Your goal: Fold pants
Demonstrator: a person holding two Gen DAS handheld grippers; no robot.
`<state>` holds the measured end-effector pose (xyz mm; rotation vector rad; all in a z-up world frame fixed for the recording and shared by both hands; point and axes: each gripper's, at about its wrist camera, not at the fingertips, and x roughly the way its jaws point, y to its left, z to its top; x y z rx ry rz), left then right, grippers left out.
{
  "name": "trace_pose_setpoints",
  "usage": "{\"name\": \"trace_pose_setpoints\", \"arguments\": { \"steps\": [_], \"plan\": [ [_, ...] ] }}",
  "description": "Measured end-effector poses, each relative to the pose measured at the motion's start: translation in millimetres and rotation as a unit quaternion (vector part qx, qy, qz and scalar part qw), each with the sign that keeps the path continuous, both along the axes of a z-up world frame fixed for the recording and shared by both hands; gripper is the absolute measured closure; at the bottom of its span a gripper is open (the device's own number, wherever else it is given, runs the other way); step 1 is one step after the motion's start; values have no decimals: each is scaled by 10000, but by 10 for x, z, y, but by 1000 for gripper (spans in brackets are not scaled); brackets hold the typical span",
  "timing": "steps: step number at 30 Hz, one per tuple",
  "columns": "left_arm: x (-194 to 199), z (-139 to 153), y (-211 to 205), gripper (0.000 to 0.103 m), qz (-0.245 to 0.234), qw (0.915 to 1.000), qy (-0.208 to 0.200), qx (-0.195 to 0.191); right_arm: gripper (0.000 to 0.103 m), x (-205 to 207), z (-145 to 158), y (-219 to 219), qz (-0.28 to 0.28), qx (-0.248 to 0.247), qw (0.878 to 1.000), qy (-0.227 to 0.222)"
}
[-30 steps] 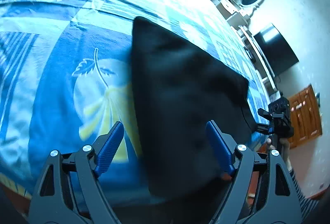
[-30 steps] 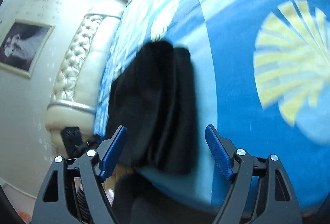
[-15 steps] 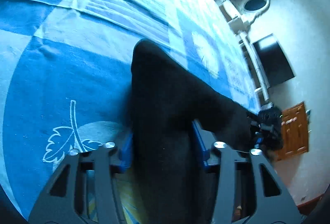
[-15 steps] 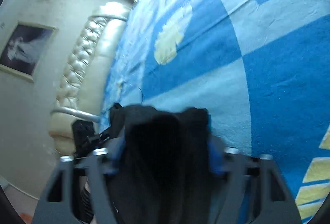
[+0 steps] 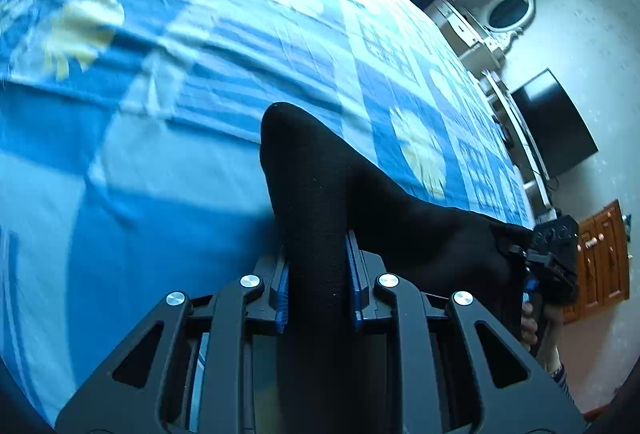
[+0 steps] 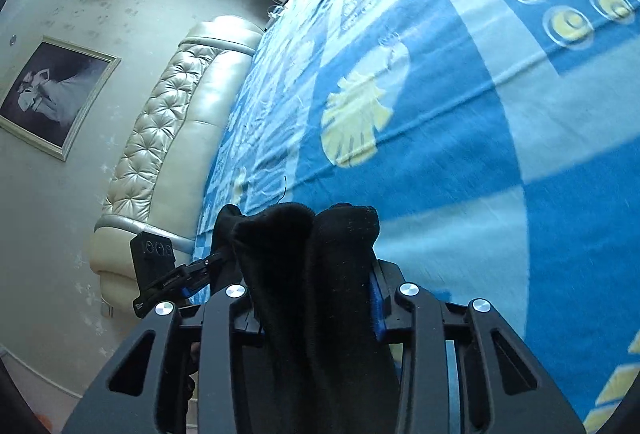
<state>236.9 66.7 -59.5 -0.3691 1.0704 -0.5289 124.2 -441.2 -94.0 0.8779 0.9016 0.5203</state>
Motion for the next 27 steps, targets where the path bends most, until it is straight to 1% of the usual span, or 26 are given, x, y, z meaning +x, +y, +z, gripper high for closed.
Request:
{"name": "trace_pose_setpoints", "arguments": {
  "steps": [3, 5, 7, 8, 9, 11, 13, 24, 26, 27],
  "plan": [
    [172, 55, 7, 81, 61, 9996, -115, 245, 67, 163, 40, 48, 12, -12, 10000, -49],
    [252, -8, 5, 81, 94, 9990, -44, 437, 67, 263, -34, 50, -10, -56, 10000, 73],
    [278, -106, 20, 79, 123, 9986, 52, 516, 67, 305, -182, -5, -30, -62, 9996, 264],
    [273, -134, 10, 77, 126, 9985, 39, 526, 67, 315, -299, -49, -71, 32, 9991, 406],
    [262, -161, 6, 76, 130, 9984, 2, 550, 67, 310, -376, -87, -88, 165, 9988, 450],
    [249, -185, -1, 74, 131, 9983, -44, 571, 67, 292, -437, -118, -89, 302, 9987, 400],
    [245, -194, -8, 73, 121, 9981, -84, 601, 67, 280, -426, -115, -78, 249, 9990, 370],
    [270, -224, -2, 69, 103, 9980, -163, 594, 68, 292, -471, -155, -52, 386, 9988, 311],
    [268, -222, 1, 68, 105, 9980, -163, 603, 66, 290, -467, -159, -36, 442, 9986, 283],
    [261, -218, -3, 66, 97, 9978, -181, 624, 65, 283, -466, -162, -35, 485, 9985, 267]
  ]
}}
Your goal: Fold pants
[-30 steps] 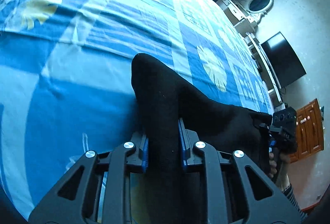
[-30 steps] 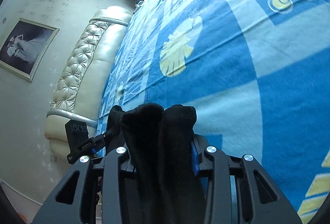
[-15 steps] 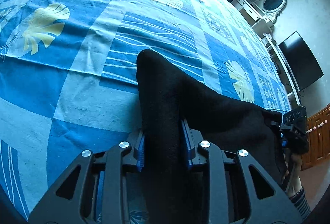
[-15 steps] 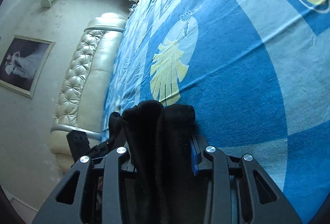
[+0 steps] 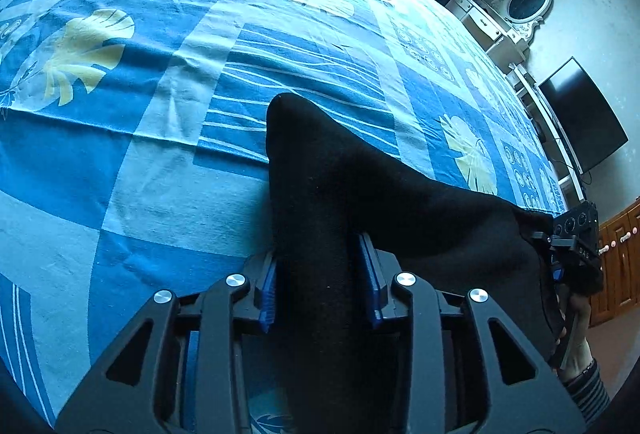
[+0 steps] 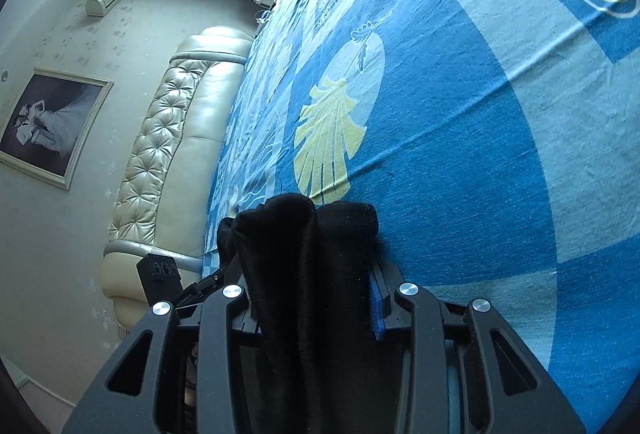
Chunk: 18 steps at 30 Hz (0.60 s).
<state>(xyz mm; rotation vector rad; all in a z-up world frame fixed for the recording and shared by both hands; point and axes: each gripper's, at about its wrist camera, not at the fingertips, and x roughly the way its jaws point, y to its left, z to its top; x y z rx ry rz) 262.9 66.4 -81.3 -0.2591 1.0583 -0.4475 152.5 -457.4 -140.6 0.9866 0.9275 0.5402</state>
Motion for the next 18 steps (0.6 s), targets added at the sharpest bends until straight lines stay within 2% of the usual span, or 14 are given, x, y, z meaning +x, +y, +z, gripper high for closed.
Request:
{"name": "trace_pose_setpoints", "arguments": {
  "steps": [1, 2, 3, 6, 9, 11, 14, 18],
  "plan": [
    [-14, 15, -5, 64, -1, 10000, -40, 62, 63, -12, -1, -10, -11, 61, 10000, -11],
    [-38, 32, -10, 57, 32, 9998, -91, 147, 61, -24, -8, -7, -22, 113, 9999, -25],
    [-69, 57, -4, 46, 95, 9995, -162, 254, 60, -40, -5, -15, -40, 149, 9999, -37],
    [-177, 93, 35, 31, 257, 9985, -273, 407, 56, -164, -2, -58, -149, 265, 9995, -52],
    [-331, 145, 134, 24, 480, 9978, -286, 352, 53, -350, -18, -130, -315, 457, 9984, -55],
    [-472, 184, 188, 22, 558, 9975, -249, 349, 52, -521, -40, -185, -419, 553, 9976, -19],
    [-751, 236, 193, 21, 559, 9953, -355, 700, 52, -793, -79, -249, -528, 694, 9962, 19],
    [-1147, 339, 221, 19, 653, 9926, -512, 881, 52, -1143, -94, -291, -621, 745, 9952, 100]
  ]
}}
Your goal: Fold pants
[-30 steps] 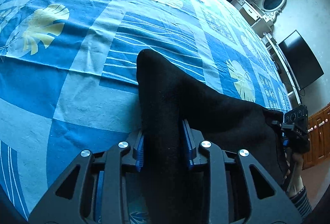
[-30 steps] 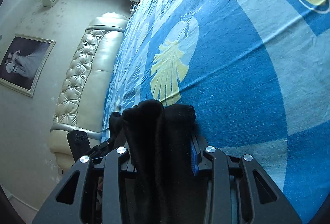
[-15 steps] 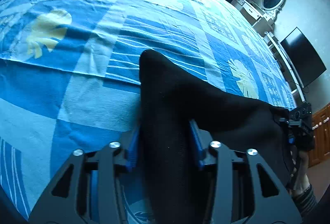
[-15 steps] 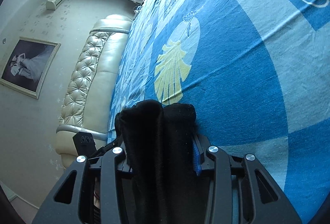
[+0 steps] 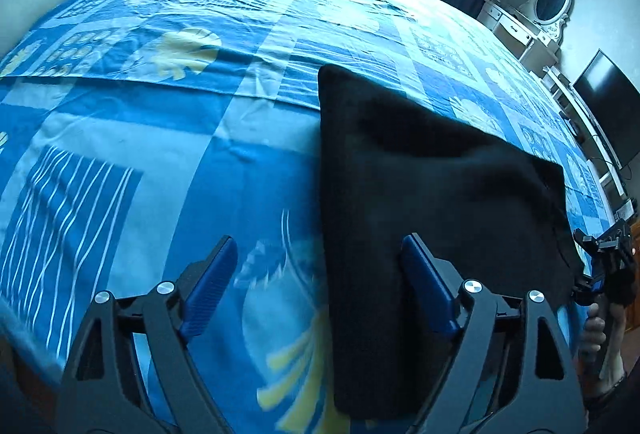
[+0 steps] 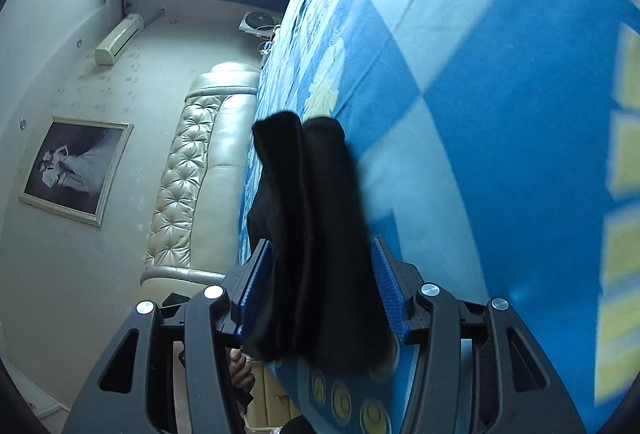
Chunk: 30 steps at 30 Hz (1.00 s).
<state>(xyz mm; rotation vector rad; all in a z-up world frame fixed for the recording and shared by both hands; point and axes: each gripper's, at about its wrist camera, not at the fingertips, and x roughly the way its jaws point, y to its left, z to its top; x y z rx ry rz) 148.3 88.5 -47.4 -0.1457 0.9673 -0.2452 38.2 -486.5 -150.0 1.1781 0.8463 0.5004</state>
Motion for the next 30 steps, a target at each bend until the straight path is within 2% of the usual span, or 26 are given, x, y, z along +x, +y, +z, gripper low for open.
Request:
{"name": "trace_pose_setpoints", "arguments": {
  "steps": [3, 6, 8, 12, 16, 21, 26, 28, 30],
  "plan": [
    [-306, 51, -9, 18, -1, 10000, 11, 67, 46, -230, 43, 12, -47, -151, 9999, 68],
    [-624, 112, -75, 18, -41, 9996, -21, 271, 32, -418, 154, 69, -39, -577, 9982, 137],
    [-752, 147, -93, 17, -56, 9997, -20, 255, 21, -526, 255, 157, -33, -1026, 9945, 208],
    [-1028, 233, -144, 14, -19, 9998, -77, 203, 19, -682, 392, 407, 66, -1962, 9797, 405],
    [-1259, 310, -200, 13, 3, 9993, -223, 292, 19, -921, 458, 615, 31, -2935, 9545, 530],
    [-1465, 336, -266, 12, -11, 9986, -345, 398, 19, -1066, 675, 933, -56, -4064, 9128, 401],
    [-1516, 296, -335, 12, -34, 9988, -296, 388, 18, -1106, 750, 1205, -30, -4774, 8785, 170],
    [-1517, 281, -367, 12, -40, 9987, -299, 416, 18, -1131, 769, 1269, 6, -4916, 8708, 68],
    [-1520, 286, -386, 12, -32, 9987, -323, 404, 18, -1150, 805, 1319, 13, -4952, 8688, -23]
  ]
}}
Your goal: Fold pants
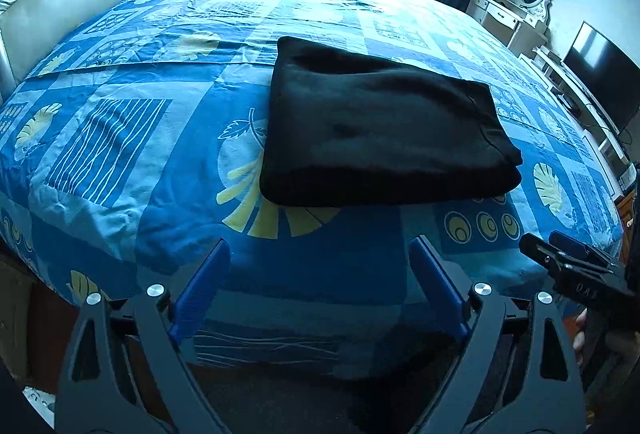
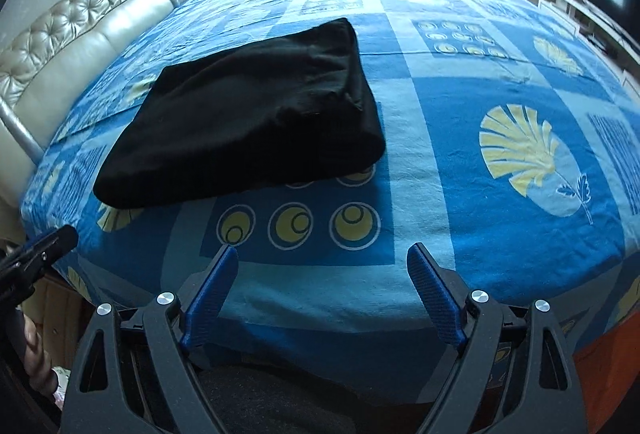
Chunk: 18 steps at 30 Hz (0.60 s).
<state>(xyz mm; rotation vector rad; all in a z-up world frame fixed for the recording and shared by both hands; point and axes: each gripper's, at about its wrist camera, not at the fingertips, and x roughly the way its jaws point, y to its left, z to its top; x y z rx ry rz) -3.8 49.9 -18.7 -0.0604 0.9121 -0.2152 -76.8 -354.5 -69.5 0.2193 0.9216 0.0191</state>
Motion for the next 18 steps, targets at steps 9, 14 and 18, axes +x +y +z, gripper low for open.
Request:
{"name": "trace_pose_setpoints", "arguments": {
  "steps": [9, 14, 18],
  "plan": [
    [-36, -3, -104, 12, -92, 9998, -111, 148, 17, -55, 117, 50, 33, 113, 9997, -214],
    [-48, 0, -123, 12, -87, 9996, -170, 208, 17, -70, 153, 28, -13, 157, 9995, -283],
    [-51, 27, -125, 12, -28, 9993, -255, 262, 17, -71, 152, 14, -43, 200, 9993, -298]
  ]
}}
